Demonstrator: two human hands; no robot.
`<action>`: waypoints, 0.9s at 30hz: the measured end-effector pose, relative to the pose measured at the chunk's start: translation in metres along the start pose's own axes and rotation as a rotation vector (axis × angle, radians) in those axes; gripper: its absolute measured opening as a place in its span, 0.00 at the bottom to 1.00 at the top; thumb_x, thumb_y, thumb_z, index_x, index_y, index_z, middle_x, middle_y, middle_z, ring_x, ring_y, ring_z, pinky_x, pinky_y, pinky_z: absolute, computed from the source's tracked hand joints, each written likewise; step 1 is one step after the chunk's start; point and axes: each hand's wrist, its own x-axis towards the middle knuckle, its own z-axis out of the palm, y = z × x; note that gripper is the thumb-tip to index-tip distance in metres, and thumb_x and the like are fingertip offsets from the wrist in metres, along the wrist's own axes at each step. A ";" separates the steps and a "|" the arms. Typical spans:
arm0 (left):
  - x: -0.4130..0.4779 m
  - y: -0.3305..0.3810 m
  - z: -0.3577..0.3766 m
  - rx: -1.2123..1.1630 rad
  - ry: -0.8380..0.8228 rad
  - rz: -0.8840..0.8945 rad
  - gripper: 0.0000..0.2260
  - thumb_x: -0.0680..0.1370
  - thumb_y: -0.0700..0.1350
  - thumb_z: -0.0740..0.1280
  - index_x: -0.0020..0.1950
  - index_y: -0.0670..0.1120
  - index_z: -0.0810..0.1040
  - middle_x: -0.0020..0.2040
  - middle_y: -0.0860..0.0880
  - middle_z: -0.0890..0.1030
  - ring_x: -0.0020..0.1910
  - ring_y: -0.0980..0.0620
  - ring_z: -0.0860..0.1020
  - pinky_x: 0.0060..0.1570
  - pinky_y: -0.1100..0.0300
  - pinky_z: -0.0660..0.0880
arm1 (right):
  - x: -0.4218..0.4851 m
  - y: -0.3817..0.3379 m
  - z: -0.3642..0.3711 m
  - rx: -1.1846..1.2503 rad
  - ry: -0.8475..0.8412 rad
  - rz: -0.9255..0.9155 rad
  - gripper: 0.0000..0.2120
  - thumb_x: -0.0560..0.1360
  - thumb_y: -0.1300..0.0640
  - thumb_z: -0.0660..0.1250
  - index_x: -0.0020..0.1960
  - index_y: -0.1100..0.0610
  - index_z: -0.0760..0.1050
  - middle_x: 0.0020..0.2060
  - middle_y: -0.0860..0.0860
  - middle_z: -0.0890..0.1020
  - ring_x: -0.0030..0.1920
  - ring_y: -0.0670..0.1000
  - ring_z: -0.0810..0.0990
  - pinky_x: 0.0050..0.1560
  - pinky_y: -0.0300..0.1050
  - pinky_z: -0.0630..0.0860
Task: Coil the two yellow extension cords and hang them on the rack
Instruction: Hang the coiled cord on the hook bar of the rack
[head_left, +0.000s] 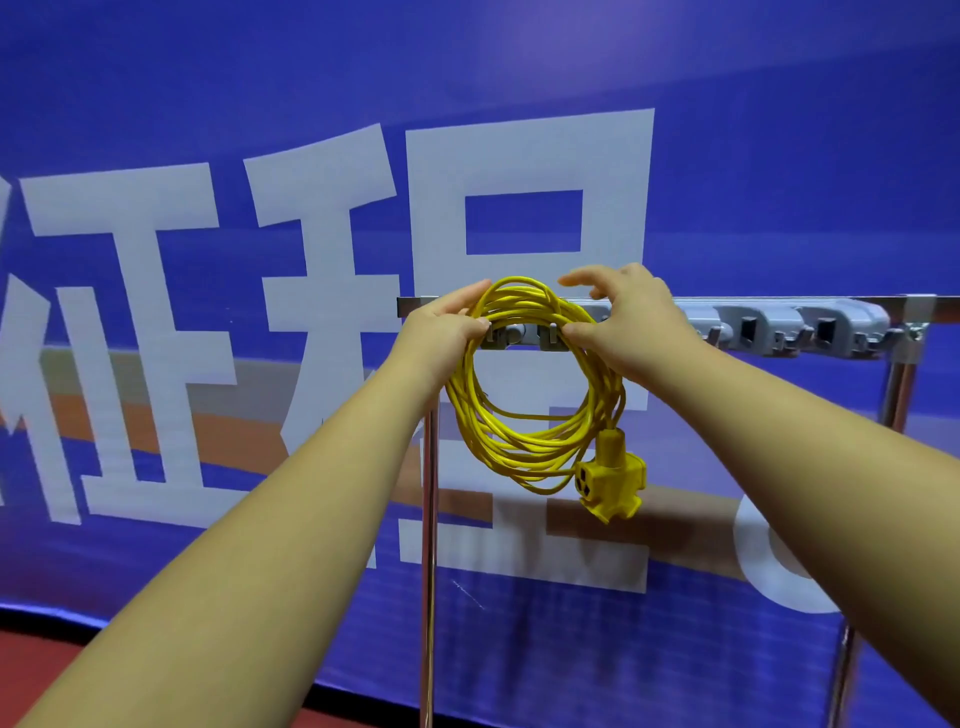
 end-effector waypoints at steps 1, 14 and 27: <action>0.000 0.000 0.000 0.031 0.019 0.036 0.24 0.81 0.40 0.66 0.74 0.60 0.76 0.69 0.50 0.80 0.63 0.50 0.80 0.61 0.49 0.81 | -0.003 -0.001 -0.002 -0.008 0.027 -0.040 0.24 0.78 0.47 0.74 0.72 0.38 0.74 0.64 0.53 0.76 0.66 0.58 0.73 0.64 0.58 0.77; -0.005 0.004 0.000 0.261 0.136 0.252 0.26 0.79 0.38 0.70 0.73 0.58 0.76 0.65 0.52 0.78 0.61 0.54 0.79 0.44 0.71 0.78 | -0.023 -0.008 0.003 -0.116 0.096 -0.134 0.23 0.79 0.52 0.72 0.73 0.48 0.73 0.62 0.53 0.77 0.64 0.57 0.74 0.63 0.57 0.77; -0.090 -0.011 0.009 0.139 0.328 0.099 0.11 0.78 0.42 0.70 0.60 0.50 0.78 0.52 0.52 0.82 0.50 0.57 0.81 0.48 0.61 0.79 | -0.085 0.012 -0.011 -0.012 0.236 -0.134 0.13 0.77 0.54 0.71 0.61 0.55 0.79 0.55 0.55 0.79 0.59 0.59 0.76 0.61 0.56 0.73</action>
